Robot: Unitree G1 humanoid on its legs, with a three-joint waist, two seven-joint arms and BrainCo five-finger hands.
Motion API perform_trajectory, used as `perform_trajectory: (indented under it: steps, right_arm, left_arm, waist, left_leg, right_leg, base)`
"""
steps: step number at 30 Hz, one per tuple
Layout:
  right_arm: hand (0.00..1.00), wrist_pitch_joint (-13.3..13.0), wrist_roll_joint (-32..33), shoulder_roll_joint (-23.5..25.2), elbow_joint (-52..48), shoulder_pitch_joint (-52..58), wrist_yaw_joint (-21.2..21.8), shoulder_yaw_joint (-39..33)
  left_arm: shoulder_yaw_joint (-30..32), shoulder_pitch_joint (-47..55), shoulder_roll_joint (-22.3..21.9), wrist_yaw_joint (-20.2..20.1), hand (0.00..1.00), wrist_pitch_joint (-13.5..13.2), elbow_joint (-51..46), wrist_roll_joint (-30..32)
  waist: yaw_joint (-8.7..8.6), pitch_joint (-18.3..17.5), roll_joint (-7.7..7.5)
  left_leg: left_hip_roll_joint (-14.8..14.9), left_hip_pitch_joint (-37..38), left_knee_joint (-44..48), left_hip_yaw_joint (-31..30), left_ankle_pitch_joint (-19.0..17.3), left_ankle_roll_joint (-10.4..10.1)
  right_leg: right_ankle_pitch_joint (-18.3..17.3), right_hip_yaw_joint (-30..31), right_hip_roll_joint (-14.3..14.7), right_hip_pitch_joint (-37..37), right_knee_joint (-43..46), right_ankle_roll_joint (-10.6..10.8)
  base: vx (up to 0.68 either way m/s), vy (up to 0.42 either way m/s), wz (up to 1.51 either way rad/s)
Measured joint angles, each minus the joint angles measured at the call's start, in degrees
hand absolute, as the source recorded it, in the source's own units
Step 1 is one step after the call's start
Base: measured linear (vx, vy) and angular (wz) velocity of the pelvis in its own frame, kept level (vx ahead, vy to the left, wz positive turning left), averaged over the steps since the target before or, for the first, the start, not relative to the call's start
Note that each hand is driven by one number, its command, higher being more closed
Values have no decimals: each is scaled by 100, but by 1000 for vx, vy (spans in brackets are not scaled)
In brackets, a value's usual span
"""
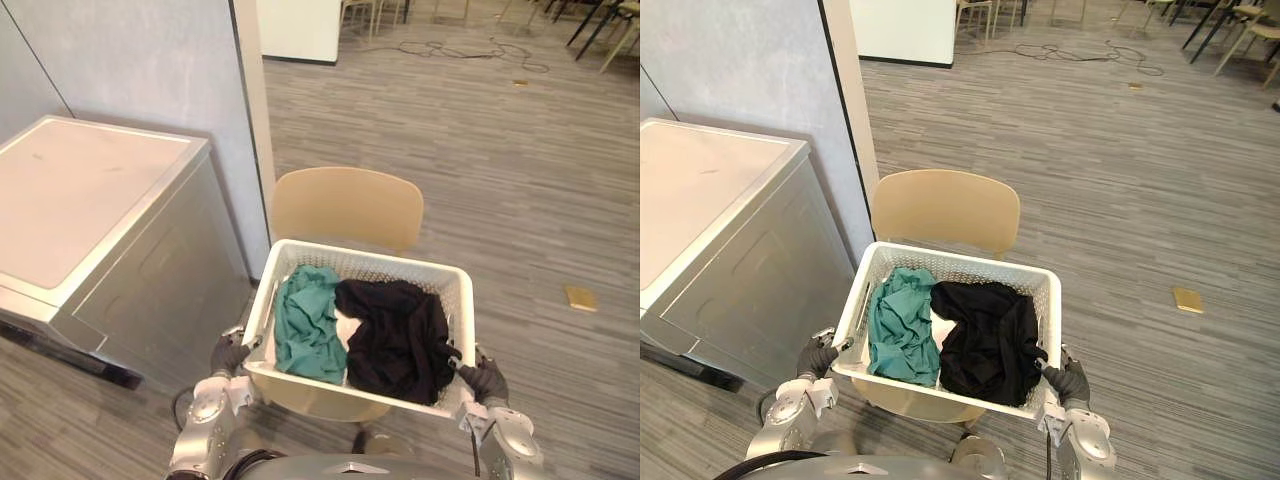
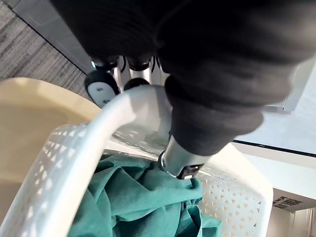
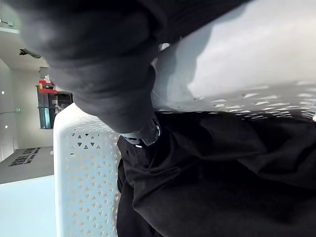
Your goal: Pick up the laundry basket with both hands and put the clothes into the washing machine.
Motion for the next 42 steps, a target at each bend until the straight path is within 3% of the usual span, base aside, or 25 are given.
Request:
perform_trajectory:
  steps: [2,4,5,6,9,14,17,21,24,27,31,42]
  right_arm:
    - [100,-1,1,-84,-3,-20,8,0]
    - [100,0,0,-92,19,-138,3,0]
    - [100,-2,-1,-91,25,-175,3,1]
    - [100,-1,-3,-90,59,-257,10,20]
    - [100,-1,-10,-106,274,-547,4,187]
    - [100,3,-25,-266,707,-1047,8,479]
    - [100,5,-49,-328,711,-1150,-1,474]
    - [100,7,-86,-400,884,-1346,-32,462]
    - [100,9,-238,-530,1189,-1657,-186,452]
    - [100,8,-267,-674,1440,-2252,-344,454]
    - [100,-18,-266,-749,1710,-2986,-634,470]
    - [100,-95,-273,-889,2538,-3993,-916,887]
  left_arm:
    - [-11,-11,-2,-59,100,0,0,-1]
    - [-15,-27,35,-86,100,1,13,1]
    - [-16,-43,60,-92,100,1,13,1]
    - [-14,-68,136,-95,100,1,17,3]
    - [4,-103,323,-99,100,12,42,11]
    - [244,-563,533,-87,100,11,130,129]
    - [233,-863,595,-76,100,11,264,218]
    - [199,-1065,600,20,100,29,534,237]
    - [95,-1344,631,49,100,33,738,344]
    - [90,-1893,642,163,100,21,946,384]
    - [146,-2505,677,385,100,-98,1328,381]
    - [361,-3423,828,779,100,-431,1867,322]
  waist:
    - [-11,-17,34]
    - [-30,-45,95]
    - [-63,-17,50]
    - [-43,62,-56]
    - [-25,231,-140]
    - [-9,769,-85]
    - [9,1079,-159]
    - [18,1332,-282]
    - [65,1401,-323]
    - [111,1705,-327]
    - [158,1781,-363]
    - [232,1852,-449]
  left_leg:
    - [-112,153,-1215,42,17,161]
    - [-188,330,-1794,43,-36,-125]
    - [-220,323,-1869,77,-30,-240]
    - [-307,298,-1859,200,-43,-249]
    - [-451,272,-1719,521,-184,-206]
    - [-450,-226,-1047,795,-522,-147]
    - [-452,-601,-839,768,-547,-133]
    - [-457,-737,-829,703,-509,-157]
    - [-463,-1018,-830,593,-422,-150]
    - [-462,-1121,-826,527,-343,-162]
    - [-451,-1302,-793,489,-314,-158]
    - [-446,-1661,-726,439,-302,-152]
  right_leg:
    - [50,-5,-24,-91,-1,48]
    - [108,108,0,-235,-26,200]
    - [171,137,-32,-280,-62,251]
    - [389,271,-53,-323,-217,352]
    - [839,613,-107,-280,-756,423]
    - [1107,971,-135,-646,-837,480]
    - [1210,985,-151,-931,-825,498]
    - [1240,947,-159,-1013,-809,493]
    - [1261,842,-168,-1218,-787,477]
    - [1314,789,-164,-1276,-773,466]
    - [1355,764,-149,-1427,-772,462]
    - [1398,679,-151,-1717,-776,443]
  base:
    - [66,95,-5]
    - [85,144,-17]
    - [85,187,-28]
    - [55,156,-43]
    - [29,163,-50]
    - [-98,120,-33]
    - [-158,32,-4]
    - [-88,-2,8]
    - [-29,-3,18]
    - [-44,-11,9]
    - [-3,0,1]
    - [0,0,0]
